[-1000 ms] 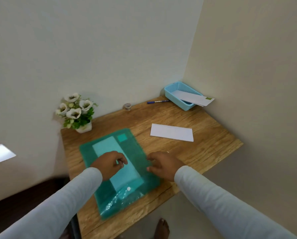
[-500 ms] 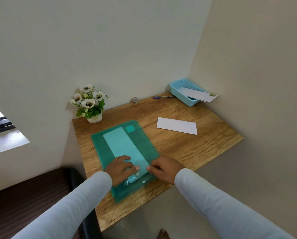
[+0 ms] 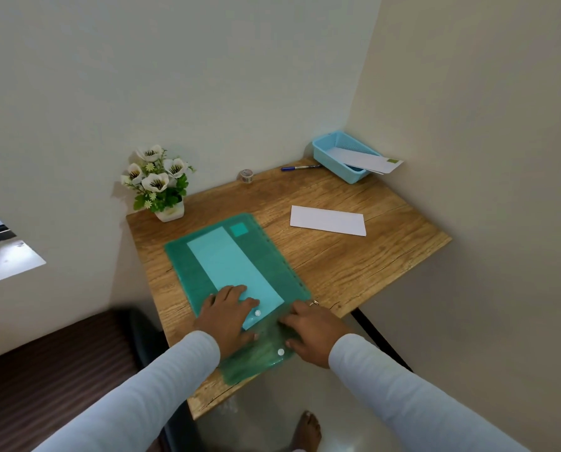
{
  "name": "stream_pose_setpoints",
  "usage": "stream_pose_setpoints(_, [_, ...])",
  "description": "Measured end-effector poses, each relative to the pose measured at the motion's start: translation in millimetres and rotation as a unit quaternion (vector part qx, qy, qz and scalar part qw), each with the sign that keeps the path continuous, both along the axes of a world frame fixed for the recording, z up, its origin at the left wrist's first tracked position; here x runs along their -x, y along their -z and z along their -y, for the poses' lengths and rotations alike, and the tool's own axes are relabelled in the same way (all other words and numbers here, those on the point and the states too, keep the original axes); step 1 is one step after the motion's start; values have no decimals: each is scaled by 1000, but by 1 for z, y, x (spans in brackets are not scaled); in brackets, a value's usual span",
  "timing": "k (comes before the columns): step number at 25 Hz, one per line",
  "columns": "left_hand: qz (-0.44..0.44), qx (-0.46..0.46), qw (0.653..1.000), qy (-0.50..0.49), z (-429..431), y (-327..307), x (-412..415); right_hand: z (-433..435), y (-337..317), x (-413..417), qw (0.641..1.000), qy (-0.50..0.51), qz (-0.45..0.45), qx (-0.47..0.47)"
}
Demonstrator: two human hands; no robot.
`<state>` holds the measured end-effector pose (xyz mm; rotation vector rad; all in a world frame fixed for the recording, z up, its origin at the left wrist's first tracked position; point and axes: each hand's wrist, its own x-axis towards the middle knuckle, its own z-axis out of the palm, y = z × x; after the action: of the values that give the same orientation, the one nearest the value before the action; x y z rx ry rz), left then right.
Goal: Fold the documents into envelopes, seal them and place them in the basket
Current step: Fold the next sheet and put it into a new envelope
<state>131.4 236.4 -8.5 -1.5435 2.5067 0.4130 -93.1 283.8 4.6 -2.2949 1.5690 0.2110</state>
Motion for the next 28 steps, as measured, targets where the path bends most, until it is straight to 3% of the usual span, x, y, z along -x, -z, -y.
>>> stream_pose_setpoints(4, [8, 39, 999, 25, -6, -4, 4, -7, 6, -6, 999, -19, -12, 43])
stream_pose_setpoints(9, [11, 20, 999, 49, -10, -9, 1, -11, 11, -11, 998, -26, -8, 55])
stream_pose_setpoints(23, [183, 7, 975, 125, -14, -41, 31, -8, 3, -15, 997, -1, 28, 66])
stream_pose_setpoints(28, [187, 29, 975, 119, -11, -39, 41, -7, 2, -12, 998, 13, 40, 54])
